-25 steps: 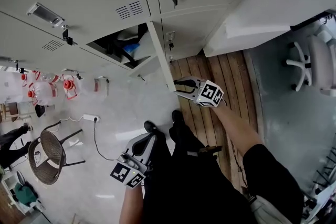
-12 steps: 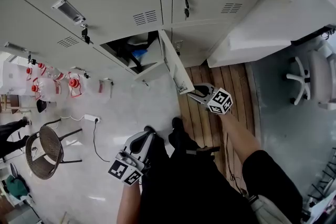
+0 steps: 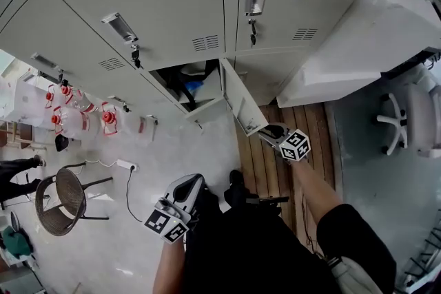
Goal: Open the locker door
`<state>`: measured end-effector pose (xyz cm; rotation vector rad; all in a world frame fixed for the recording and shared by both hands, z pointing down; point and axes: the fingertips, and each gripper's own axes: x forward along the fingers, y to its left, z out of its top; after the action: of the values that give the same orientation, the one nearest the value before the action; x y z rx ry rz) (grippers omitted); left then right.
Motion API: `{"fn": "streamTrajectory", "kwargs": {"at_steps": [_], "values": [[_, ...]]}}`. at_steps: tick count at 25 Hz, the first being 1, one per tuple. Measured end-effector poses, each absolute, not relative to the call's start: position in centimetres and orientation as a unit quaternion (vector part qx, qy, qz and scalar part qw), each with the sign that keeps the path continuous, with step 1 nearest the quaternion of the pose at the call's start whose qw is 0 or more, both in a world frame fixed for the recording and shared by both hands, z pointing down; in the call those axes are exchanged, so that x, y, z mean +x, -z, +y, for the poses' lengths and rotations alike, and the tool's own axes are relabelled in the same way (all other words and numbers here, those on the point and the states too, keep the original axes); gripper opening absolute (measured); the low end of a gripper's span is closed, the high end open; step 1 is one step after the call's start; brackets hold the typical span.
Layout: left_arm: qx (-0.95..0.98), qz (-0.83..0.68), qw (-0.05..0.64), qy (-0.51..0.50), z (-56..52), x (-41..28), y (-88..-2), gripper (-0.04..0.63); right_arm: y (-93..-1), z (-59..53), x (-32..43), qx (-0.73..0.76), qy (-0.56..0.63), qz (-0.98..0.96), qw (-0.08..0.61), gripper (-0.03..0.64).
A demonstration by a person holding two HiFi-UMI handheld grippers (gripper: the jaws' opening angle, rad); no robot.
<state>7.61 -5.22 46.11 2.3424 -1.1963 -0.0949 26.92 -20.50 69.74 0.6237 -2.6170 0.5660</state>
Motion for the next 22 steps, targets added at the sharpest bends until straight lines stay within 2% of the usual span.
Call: {"fn": "streamTrajectory", "kwargs": {"at_steps": [7, 13, 22], "values": [[0.867, -0.435, 0.239, 0.036, -5.5, 7.1, -44.6, 0.017, -69.6, -20.5, 27.1, 0.235, -0.201, -0.926, 0.215, 0.141], [0.881, -0.412, 0.228, 0.037, -6.0, 6.6, -43.7, 0.017, -68.1, -20.7, 27.6, 0.275, -0.202, -0.919, 0.197, 0.141], [0.911, -0.352, 0.203, 0.066, -7.0, 1.5, -40.1, 0.017, -57.1, -16.1, 24.9, 0.341, -0.155, -0.917, 0.133, 0.123]]}}
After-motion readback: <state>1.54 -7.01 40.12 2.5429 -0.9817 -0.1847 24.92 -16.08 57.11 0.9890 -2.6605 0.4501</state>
